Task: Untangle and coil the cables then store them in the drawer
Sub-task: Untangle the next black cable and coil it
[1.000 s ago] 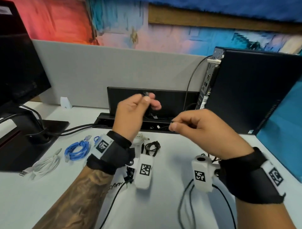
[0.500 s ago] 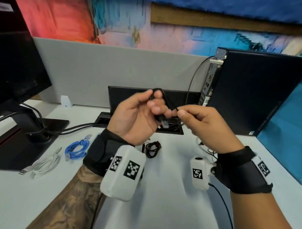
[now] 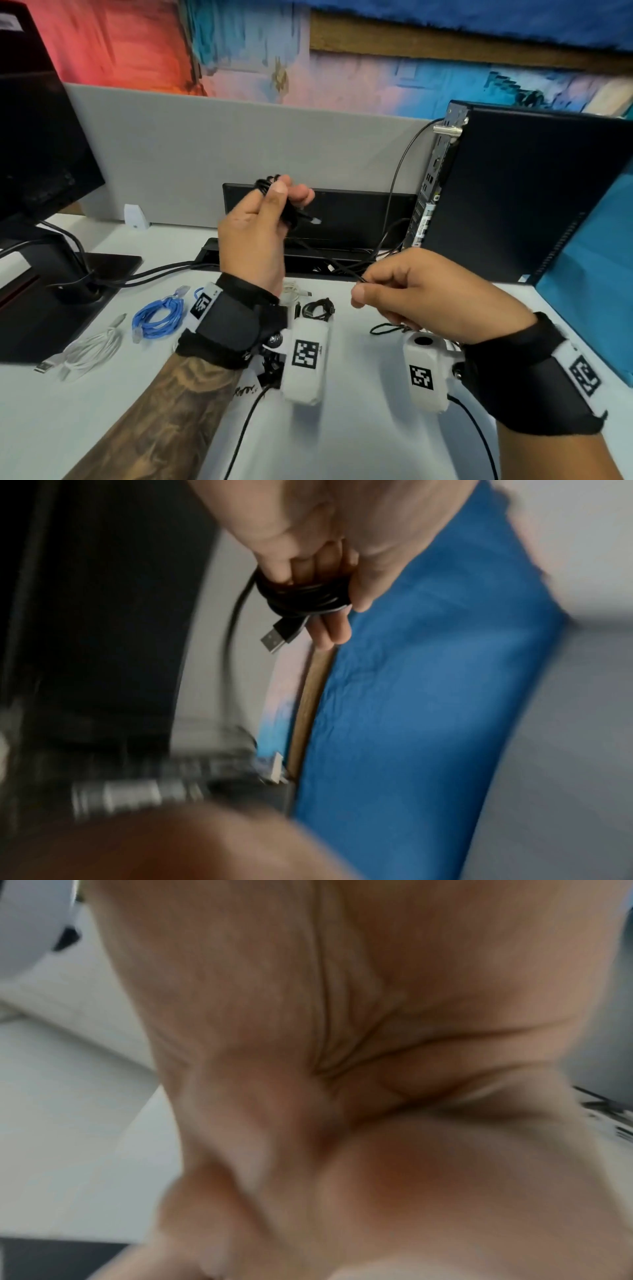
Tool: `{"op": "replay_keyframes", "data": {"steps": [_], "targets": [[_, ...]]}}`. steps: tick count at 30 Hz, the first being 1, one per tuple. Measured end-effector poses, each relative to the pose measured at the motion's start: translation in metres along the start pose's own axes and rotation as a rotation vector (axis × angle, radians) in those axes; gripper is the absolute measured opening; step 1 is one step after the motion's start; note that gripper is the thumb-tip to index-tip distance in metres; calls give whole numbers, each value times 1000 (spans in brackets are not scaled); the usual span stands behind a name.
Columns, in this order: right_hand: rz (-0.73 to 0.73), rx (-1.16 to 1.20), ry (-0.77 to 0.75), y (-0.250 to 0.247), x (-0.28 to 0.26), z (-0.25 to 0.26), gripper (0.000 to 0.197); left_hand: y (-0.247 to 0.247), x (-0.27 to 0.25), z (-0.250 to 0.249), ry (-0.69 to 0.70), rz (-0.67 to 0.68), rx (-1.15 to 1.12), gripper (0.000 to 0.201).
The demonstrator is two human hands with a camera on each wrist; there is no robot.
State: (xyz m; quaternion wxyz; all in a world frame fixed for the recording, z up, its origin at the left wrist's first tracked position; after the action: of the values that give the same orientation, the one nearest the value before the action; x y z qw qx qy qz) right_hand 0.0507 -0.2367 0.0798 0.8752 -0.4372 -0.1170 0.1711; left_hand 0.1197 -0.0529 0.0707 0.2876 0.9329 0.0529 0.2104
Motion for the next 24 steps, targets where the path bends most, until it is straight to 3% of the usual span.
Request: {"op": "replay_keyframes", "data": {"steps": [2, 4, 6, 9, 12, 14, 19, 24], "targets": [[-99, 1, -63, -13, -5, 10, 28, 4, -3, -6, 148, 91, 450, 20], [-288, 4, -136, -31, -9, 16, 26, 21, -15, 10, 85, 335, 686, 19], [-439, 14, -174, -43, -10, 12, 24, 37, -32, 28, -51, 583, 726, 28], [-548, -3, -155, -50, -7, -6, 21, 48, -45, 37, -210, 744, 626, 36], [-562, 91, -160, -42, 2, -14, 18, 52, -49, 35, -279, 776, 500, 32], [-532, 155, -178, -32, 10, -13, 20, 49, -46, 35, -393, 697, 299, 33], [-215, 392, -167, 0, 22, -8, 21, 43, -37, 30, -584, 566, -180, 39], [-268, 237, -206, -11, 15, -8, 26, 49, -45, 32, -649, 605, -281, 40]]}}
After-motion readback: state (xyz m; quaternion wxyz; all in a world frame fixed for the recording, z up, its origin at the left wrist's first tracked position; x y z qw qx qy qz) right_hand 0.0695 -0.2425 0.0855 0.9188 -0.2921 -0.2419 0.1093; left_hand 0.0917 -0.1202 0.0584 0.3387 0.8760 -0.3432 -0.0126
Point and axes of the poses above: each hand's wrist, its own x-axis towards the middle knuckle, its own y-axis out of the palm, z = x × y, the point moved 7 cm from there along x, towards the middle knuckle, and after that the axes turned 1 degree about -y, right-handed, at the moved point
